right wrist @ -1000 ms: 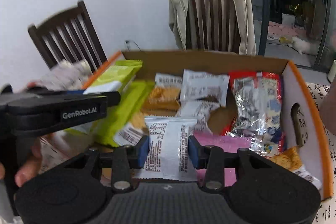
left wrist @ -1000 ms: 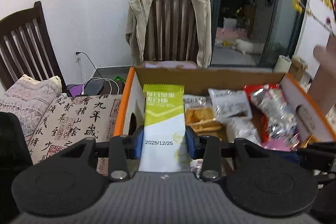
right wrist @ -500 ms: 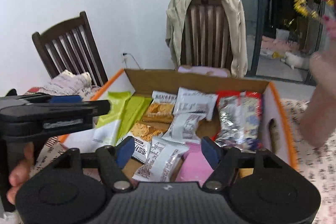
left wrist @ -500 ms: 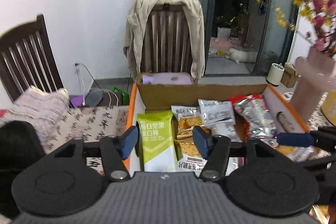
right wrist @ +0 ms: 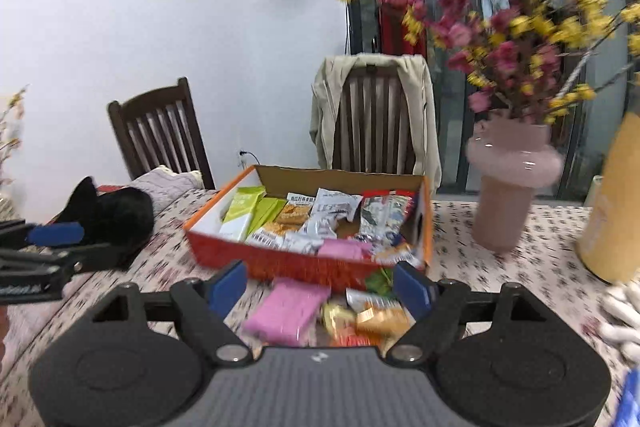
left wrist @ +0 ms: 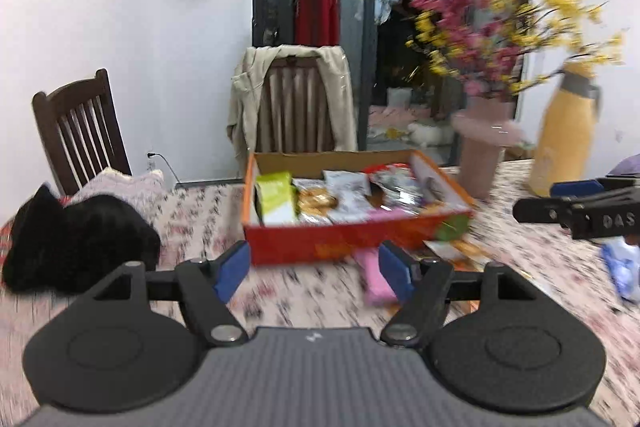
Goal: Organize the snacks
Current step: 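Withdraw both tools from the box back toward the snack pile, then grasp a white-silver packet with the left tool while the right tool grasps a white wrapper, then carry both packets into the cardboard box and open both tools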
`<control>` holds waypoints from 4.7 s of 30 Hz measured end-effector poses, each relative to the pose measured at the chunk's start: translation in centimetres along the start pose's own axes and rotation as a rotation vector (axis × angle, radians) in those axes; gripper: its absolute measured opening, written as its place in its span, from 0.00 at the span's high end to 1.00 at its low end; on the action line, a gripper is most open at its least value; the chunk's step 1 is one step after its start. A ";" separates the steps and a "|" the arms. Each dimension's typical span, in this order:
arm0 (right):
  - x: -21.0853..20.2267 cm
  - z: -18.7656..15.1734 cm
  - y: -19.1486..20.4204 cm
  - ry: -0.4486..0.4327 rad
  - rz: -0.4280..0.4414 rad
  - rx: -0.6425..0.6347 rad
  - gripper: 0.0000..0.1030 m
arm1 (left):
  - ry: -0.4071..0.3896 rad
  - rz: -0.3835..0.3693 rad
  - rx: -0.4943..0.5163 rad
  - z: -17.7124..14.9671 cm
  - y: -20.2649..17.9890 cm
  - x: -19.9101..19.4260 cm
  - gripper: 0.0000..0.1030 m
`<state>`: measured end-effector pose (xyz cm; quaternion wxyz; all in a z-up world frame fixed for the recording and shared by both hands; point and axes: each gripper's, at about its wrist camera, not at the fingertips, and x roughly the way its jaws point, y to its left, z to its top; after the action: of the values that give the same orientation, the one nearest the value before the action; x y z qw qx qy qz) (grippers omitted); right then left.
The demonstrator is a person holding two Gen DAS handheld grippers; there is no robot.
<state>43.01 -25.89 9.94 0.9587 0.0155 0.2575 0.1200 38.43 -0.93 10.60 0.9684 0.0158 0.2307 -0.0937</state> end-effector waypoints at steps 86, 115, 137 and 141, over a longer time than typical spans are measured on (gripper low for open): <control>7.2 -11.5 -11.1 0.186 0.083 -0.078 0.43 | 0.222 -0.346 0.329 -8.0 -7.7 14.3 0.73; -13.0 -21.6 3.9 0.086 0.189 0.040 0.52 | 0.127 -0.193 -0.063 -16.1 -2.5 -10.2 0.74; 0.0 -3.2 -1.1 -0.025 0.168 0.043 0.52 | -0.075 -0.183 0.060 4.5 1.3 7.1 0.74; 7.4 1.6 -2.5 -0.005 0.130 0.054 0.52 | -0.042 -0.175 -0.005 7.8 2.0 14.3 0.74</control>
<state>50.54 -26.49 7.44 0.9487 0.0586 0.2568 0.1748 54.80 -2.08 11.10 0.9611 -0.0088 0.2111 -0.1779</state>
